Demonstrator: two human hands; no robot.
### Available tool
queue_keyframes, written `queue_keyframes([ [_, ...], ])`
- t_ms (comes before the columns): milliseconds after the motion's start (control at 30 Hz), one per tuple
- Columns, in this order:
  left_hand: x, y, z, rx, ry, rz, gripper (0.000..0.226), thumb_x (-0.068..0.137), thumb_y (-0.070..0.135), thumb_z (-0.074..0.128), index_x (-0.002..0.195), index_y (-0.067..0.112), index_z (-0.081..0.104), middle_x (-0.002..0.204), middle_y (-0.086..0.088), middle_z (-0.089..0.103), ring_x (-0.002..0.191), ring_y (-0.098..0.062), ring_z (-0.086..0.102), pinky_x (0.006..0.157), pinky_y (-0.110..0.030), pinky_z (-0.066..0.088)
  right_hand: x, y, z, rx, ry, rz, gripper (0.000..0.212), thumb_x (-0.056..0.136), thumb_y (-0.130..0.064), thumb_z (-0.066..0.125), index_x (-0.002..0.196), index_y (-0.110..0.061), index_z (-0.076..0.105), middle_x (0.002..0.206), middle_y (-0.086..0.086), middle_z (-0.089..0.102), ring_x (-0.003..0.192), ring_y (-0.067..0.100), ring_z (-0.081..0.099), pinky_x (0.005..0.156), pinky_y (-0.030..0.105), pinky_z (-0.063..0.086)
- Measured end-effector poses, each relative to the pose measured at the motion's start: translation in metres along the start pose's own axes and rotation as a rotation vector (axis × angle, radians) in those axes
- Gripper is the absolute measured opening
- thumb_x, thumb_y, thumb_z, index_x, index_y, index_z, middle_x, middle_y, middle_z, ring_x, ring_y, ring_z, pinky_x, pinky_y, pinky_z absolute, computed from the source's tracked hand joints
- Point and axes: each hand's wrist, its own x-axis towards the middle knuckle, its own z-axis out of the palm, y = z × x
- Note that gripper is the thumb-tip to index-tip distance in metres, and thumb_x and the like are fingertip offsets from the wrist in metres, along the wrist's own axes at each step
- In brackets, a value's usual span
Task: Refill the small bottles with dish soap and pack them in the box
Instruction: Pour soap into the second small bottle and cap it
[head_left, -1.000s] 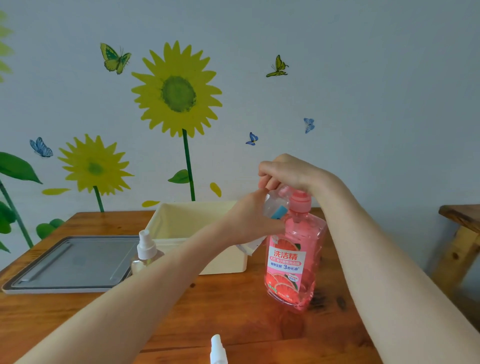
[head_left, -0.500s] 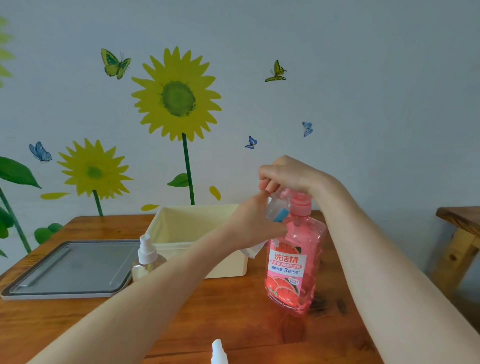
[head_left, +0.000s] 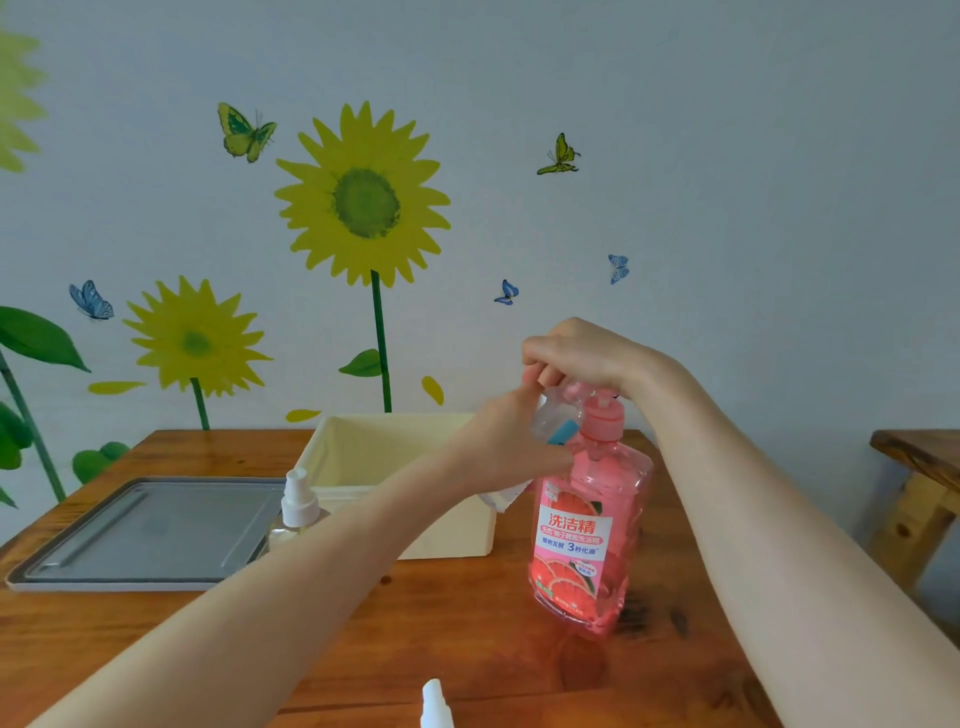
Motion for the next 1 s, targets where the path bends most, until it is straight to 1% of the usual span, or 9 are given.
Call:
queue_keyframes([
  [167, -0.001, -0.008, 0.013, -0.054, 0.021, 0.001, 0.038, 0.073, 0.018, 0.067, 0.093, 0.031, 0.038, 0.07, 0.011, 0.053, 0.053, -0.003, 0.054, 0.042, -0.007, 0.041, 0.003, 0.008, 0.006, -0.01, 0.047, -0.021, 0.029, 0.079, -0.032, 0.051, 0.08, -0.008, 0.068, 0.082, 0.003, 0.07, 0.074, 0.019, 0.065, 0.072, 0.033, 0.048],
  [267, -0.004, -0.011, 0.018, -0.075, 0.035, -0.004, 0.04, 0.073, 0.019, 0.067, 0.1, 0.029, 0.039, 0.072, 0.012, 0.054, 0.057, -0.003, 0.056, 0.045, -0.008, 0.043, 0.003, 0.011, 0.011, -0.02, 0.053, -0.024, 0.031, 0.079, -0.031, 0.052, 0.086, -0.006, 0.068, 0.085, 0.005, 0.07, 0.08, 0.02, 0.066, 0.077, 0.033, 0.049],
  [433, 0.0, -0.002, 0.003, -0.01, 0.014, 0.012, 0.042, 0.073, 0.021, 0.067, 0.106, 0.025, 0.041, 0.072, 0.011, 0.051, 0.059, -0.005, 0.053, 0.042, -0.006, 0.039, 0.0, 0.0, 0.001, 0.0, 0.009, -0.012, 0.026, 0.082, -0.028, 0.051, 0.084, -0.008, 0.067, 0.079, 0.001, 0.067, 0.057, 0.009, 0.06, 0.05, 0.015, 0.043],
  [567, 0.002, -0.004, 0.006, -0.037, 0.041, 0.015, 0.039, 0.073, 0.02, 0.068, 0.099, 0.029, 0.04, 0.071, 0.014, 0.051, 0.056, -0.004, 0.053, 0.039, -0.004, 0.037, 0.004, 0.006, 0.0, 0.059, 0.058, -0.042, 0.029, 0.078, -0.032, 0.051, 0.081, -0.009, 0.069, 0.087, 0.003, 0.073, 0.079, 0.019, 0.068, 0.074, 0.032, 0.051],
  [667, -0.001, -0.011, 0.016, -0.063, 0.052, 0.001, 0.041, 0.072, 0.02, 0.068, 0.1, 0.029, 0.039, 0.072, 0.011, 0.054, 0.057, -0.005, 0.055, 0.046, -0.013, 0.045, 0.005, 0.013, 0.008, 0.066, 0.081, -0.057, 0.028, 0.078, -0.031, 0.051, 0.08, -0.009, 0.069, 0.085, 0.005, 0.072, 0.076, 0.017, 0.067, 0.064, 0.027, 0.047],
  [733, -0.003, -0.011, 0.017, -0.06, 0.049, -0.014, 0.041, 0.072, 0.02, 0.067, 0.101, 0.028, 0.04, 0.074, 0.01, 0.054, 0.062, -0.006, 0.056, 0.054, -0.02, 0.05, 0.004, 0.013, 0.011, 0.052, 0.078, -0.053, 0.029, 0.077, -0.031, 0.052, 0.082, -0.007, 0.069, 0.085, 0.006, 0.072, 0.076, 0.019, 0.067, 0.065, 0.028, 0.048],
  [800, -0.003, -0.009, 0.014, -0.051, 0.036, -0.012, 0.041, 0.073, 0.019, 0.067, 0.102, 0.028, 0.039, 0.074, 0.01, 0.054, 0.061, -0.006, 0.056, 0.052, -0.018, 0.049, 0.003, 0.008, 0.01, 0.009, 0.049, -0.036, 0.029, 0.079, -0.03, 0.053, 0.084, -0.006, 0.068, 0.085, 0.007, 0.071, 0.069, 0.018, 0.064, 0.067, 0.028, 0.049],
  [900, -0.001, -0.003, 0.004, -0.049, 0.016, 0.004, 0.041, 0.074, 0.02, 0.067, 0.101, 0.029, 0.038, 0.073, 0.012, 0.052, 0.058, -0.005, 0.054, 0.041, -0.007, 0.04, 0.003, 0.001, 0.004, -0.025, 0.033, -0.037, 0.027, 0.081, -0.029, 0.053, 0.084, -0.006, 0.067, 0.08, 0.004, 0.068, 0.059, 0.013, 0.057, 0.057, 0.023, 0.042],
  [1000, 0.0, -0.003, 0.005, -0.054, 0.05, 0.013, 0.04, 0.074, 0.021, 0.067, 0.1, 0.03, 0.038, 0.07, 0.014, 0.051, 0.055, -0.005, 0.054, 0.038, -0.005, 0.036, 0.004, 0.002, 0.001, 0.017, 0.065, -0.063, 0.028, 0.079, -0.031, 0.053, 0.084, -0.008, 0.068, 0.082, 0.003, 0.071, 0.071, 0.017, 0.065, 0.064, 0.026, 0.048],
])
